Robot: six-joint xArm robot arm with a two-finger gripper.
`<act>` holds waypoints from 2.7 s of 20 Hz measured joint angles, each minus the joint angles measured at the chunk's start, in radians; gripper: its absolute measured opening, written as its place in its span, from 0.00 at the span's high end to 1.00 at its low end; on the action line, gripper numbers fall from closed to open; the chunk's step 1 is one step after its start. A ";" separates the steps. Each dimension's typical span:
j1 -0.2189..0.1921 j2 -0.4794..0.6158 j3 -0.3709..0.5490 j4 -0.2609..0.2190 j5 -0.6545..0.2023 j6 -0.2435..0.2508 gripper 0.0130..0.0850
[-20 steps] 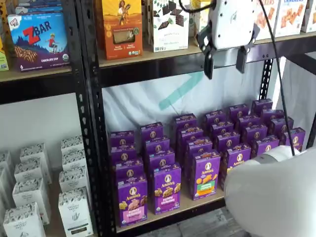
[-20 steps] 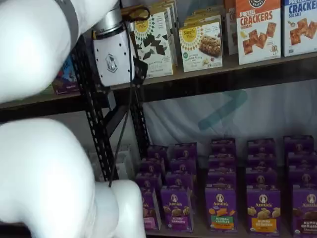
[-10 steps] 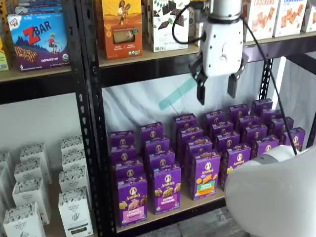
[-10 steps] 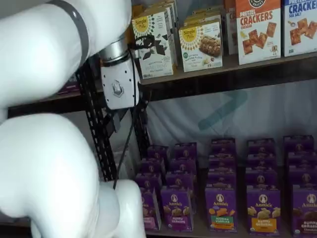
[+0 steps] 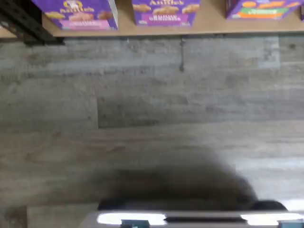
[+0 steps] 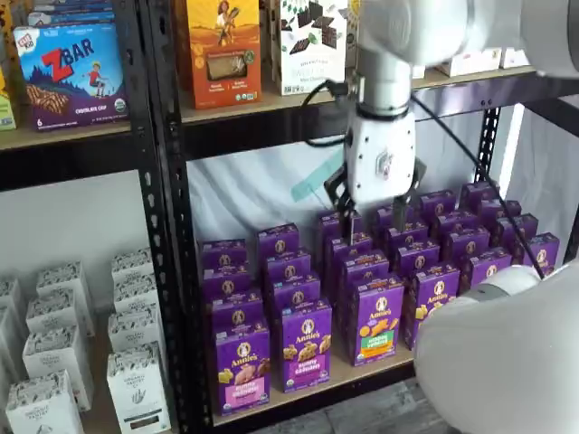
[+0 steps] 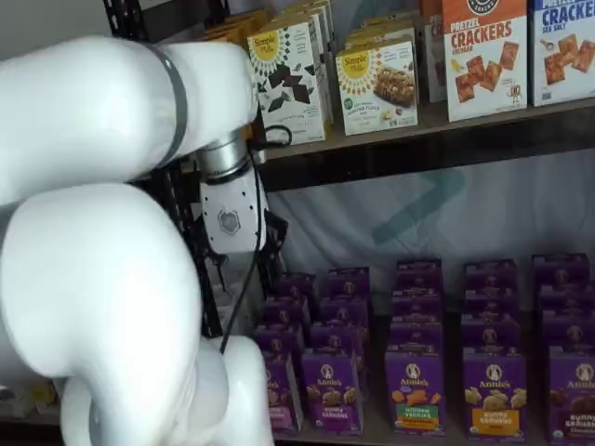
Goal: Pick up the purple box with a pink patch in the middle, on the bottom shelf, the first box from the left
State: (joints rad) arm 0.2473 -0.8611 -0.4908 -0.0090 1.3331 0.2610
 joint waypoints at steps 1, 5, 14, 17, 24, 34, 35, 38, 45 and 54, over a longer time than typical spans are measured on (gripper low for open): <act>0.008 0.003 0.024 0.000 -0.041 0.008 0.00; 0.029 0.051 0.095 0.018 -0.167 0.024 0.00; 0.090 0.243 0.194 0.005 -0.477 0.091 0.00; 0.104 0.330 0.198 0.015 -0.561 0.097 0.00; 0.129 0.558 0.192 0.012 -0.801 0.122 0.00; 0.159 0.884 0.068 -0.071 -0.986 0.226 0.00; 0.160 0.912 0.052 -0.080 -0.995 0.236 0.00; 0.165 1.008 -0.017 -0.095 -1.010 0.255 0.00; 0.162 1.163 -0.147 -0.080 -1.037 0.238 0.00; 0.104 1.341 -0.346 -0.033 -1.029 0.135 0.00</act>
State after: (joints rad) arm 0.3516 0.4796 -0.8370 -0.0421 0.3037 0.3964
